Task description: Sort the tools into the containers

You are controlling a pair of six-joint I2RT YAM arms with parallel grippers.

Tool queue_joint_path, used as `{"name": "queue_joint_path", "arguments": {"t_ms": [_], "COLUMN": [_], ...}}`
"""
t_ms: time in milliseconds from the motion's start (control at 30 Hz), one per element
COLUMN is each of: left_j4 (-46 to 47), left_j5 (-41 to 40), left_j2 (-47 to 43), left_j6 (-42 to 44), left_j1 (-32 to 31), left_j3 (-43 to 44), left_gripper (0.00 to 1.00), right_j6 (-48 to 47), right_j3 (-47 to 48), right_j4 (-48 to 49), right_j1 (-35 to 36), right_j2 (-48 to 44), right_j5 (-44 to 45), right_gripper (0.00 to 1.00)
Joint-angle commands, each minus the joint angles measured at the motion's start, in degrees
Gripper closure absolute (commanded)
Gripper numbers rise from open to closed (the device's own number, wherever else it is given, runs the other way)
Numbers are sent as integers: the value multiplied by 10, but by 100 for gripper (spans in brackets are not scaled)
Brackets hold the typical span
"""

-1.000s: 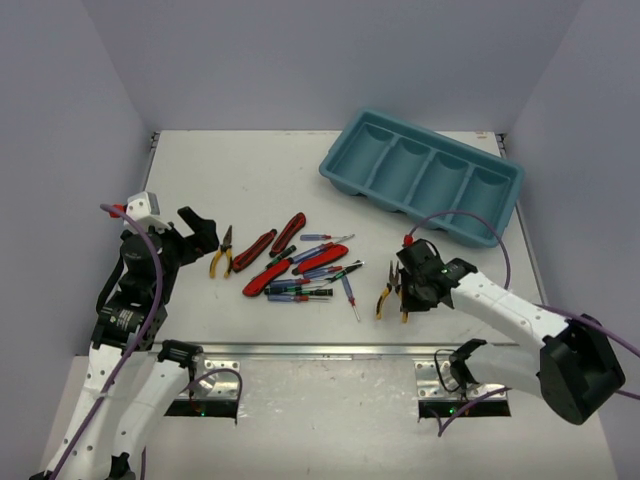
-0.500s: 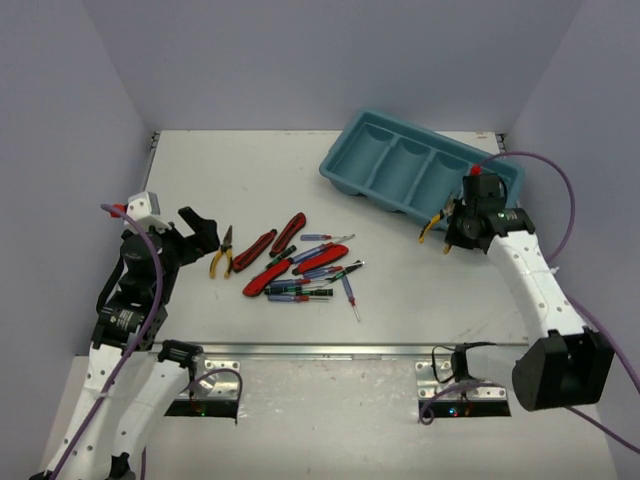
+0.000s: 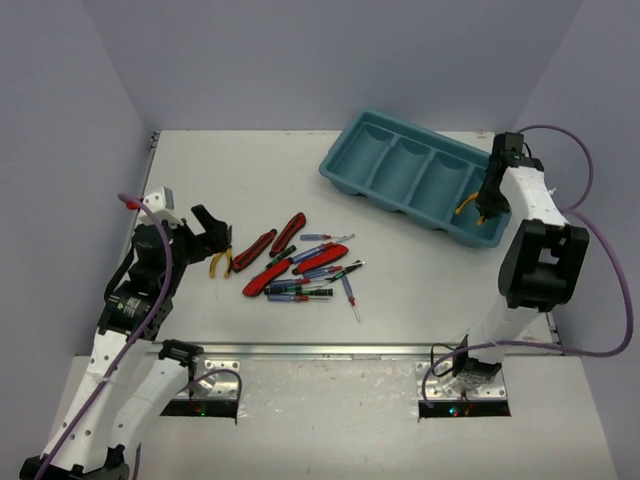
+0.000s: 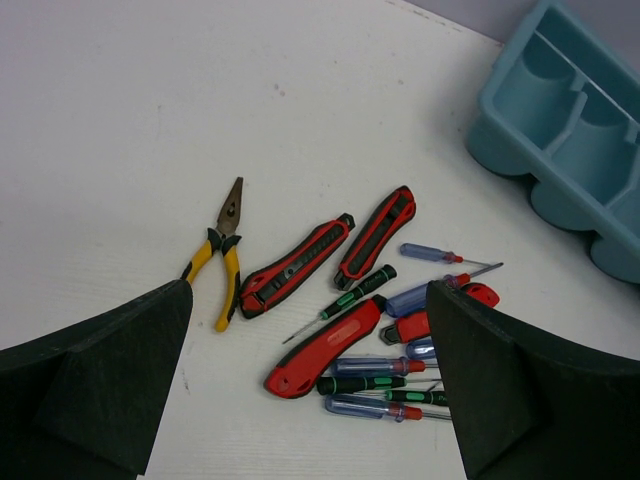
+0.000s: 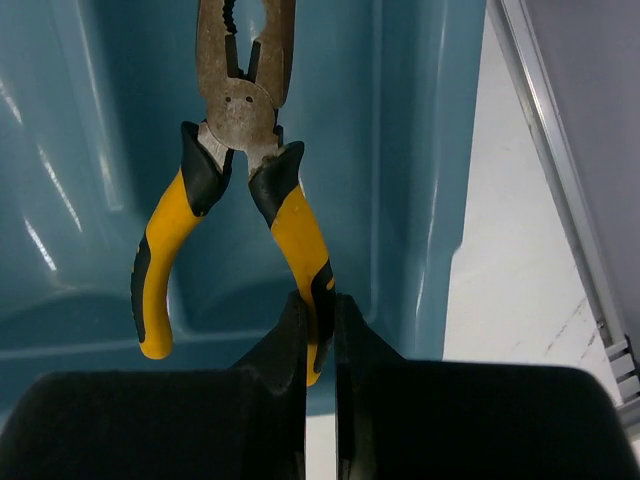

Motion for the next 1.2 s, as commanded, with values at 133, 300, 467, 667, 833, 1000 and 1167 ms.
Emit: {"name": "queue_joint_path", "arguments": {"t_ms": [133,300,467,667,833,1000,1167], "left_j4": [27,25,6,-9,-21,-10,-13], "left_j5": [15,11,-9,-34,20,61,36], "left_j2": [18,41,107,227,358,438,488], "left_j6": [11,11,3,-27,-38,-56,-84], "left_j1": [-12,-12,-12,-9,94,163,164], "left_j3": [-1,2,17,39,49,47,60], "left_gripper": [0,0,0,0,0,4,22], "right_j6": [-15,-2,-1,-6,-11,11,-2], "right_j3": [143,152,139,71,-38,-156,-180], "right_j4": [-9,-38,-43,-38,11,81,87], "right_j1": [-2,-2,-1,70,167,179,179], "right_j2": [94,76,12,-95,-215,-332,-359], "right_j5": [48,49,15,-90,-172,-251,-303], "right_gripper": [83,37,34,32,32,32,31]}}
